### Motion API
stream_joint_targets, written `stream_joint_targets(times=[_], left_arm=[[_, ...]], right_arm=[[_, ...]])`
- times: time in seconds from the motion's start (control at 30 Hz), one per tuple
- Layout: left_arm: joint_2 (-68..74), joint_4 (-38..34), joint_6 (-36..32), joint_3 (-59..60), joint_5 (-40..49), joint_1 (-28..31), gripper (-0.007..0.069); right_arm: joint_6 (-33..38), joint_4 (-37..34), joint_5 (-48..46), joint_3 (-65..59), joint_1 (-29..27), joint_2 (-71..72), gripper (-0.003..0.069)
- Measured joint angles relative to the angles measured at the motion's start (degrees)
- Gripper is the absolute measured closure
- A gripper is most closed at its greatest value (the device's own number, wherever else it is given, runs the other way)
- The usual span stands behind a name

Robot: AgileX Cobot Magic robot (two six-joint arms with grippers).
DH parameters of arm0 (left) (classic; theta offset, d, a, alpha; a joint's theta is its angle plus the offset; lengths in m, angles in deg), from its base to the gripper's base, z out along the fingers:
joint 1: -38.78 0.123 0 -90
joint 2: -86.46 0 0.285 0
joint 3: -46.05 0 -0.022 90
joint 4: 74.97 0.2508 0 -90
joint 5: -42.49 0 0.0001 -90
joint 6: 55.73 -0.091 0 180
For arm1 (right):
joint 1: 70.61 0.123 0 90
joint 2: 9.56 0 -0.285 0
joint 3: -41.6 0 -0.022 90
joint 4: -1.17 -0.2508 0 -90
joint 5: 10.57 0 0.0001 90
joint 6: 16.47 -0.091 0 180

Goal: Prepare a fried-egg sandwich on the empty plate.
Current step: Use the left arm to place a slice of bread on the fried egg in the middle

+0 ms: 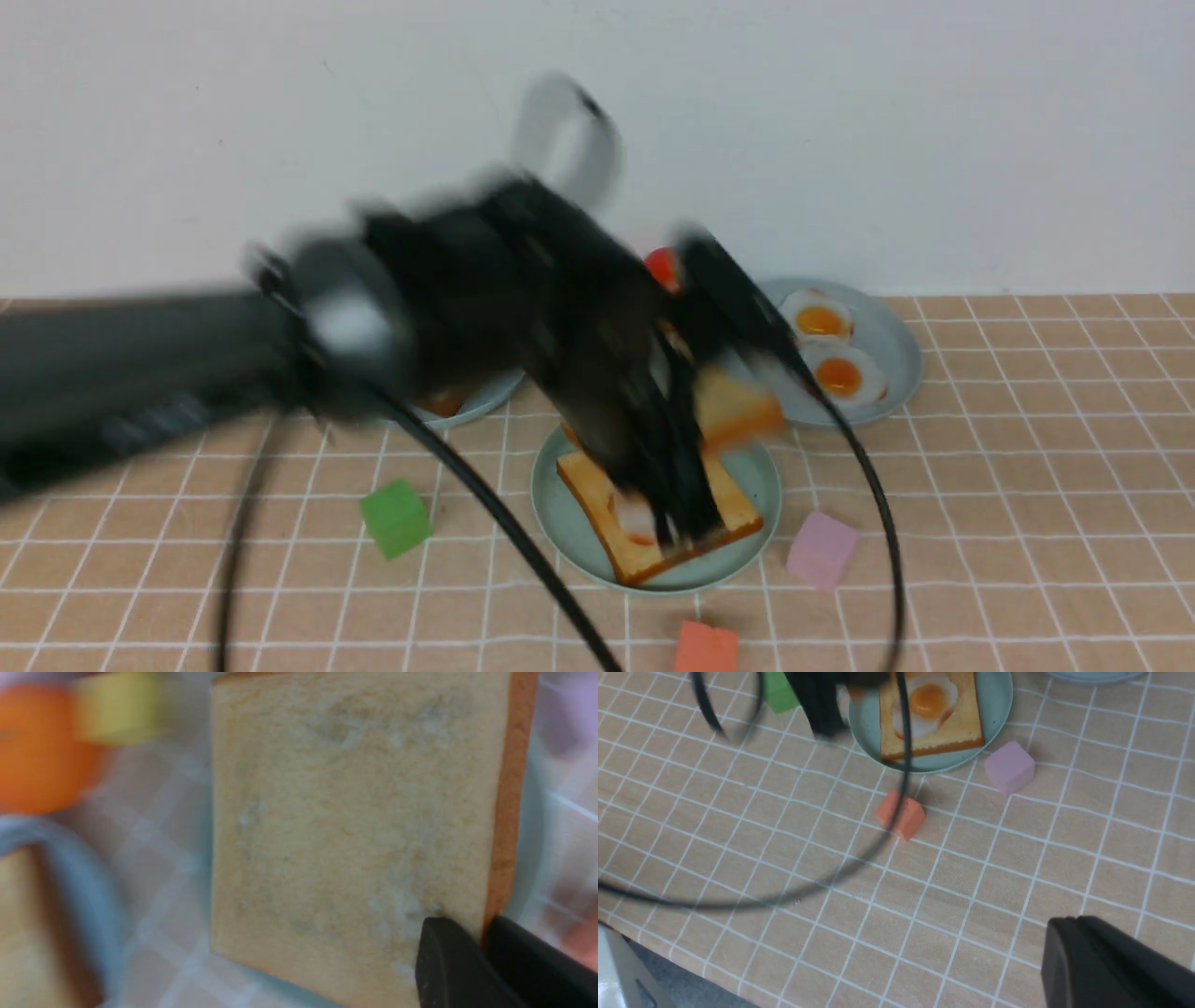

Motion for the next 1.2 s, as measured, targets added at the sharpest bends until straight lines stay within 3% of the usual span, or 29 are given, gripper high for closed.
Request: stream_joint_targets(times=[0.23, 0.57, 0.73, 0.83, 1.07, 1.2], left_arm=[[5.0, 14.3, 10.9, 0.9, -1.2, -3.8, 0.0561], [5.0, 13.2, 12.4, 0.9, -0.8, -3.8, 0.0561], [5.0, 10.5, 8.9, 0.9, -0.1, -3.8, 0.0552], [5.0, 9.4, 7.7, 0.9, 0.0, -3.8, 0.0529], [5.0, 8.6, 7.0, 0.9, 0.0, -3.8, 0.0373], [5.0, 8.6, 6.9, 0.9, 0.0, -3.8, 0.032]], right_arm=[[0.1, -0.3, -0.4, 0.0, 0.0, 3.7, 0.0628], [0.1, -0.6, -0.8, 0.0, 0.0, 4.6, 0.0622], [0.1, -0.6, -1.0, 0.0, 0.0, 4.6, 0.0616], [0.1, -0.6, -1.0, 0.0, 0.0, 4.6, 0.0617], [0.1, -0.7, -1.0, 0.0, 0.0, 4.6, 0.0615], [0.1, -0.7, -1.0, 0.0, 0.0, 4.6, 0.061]])
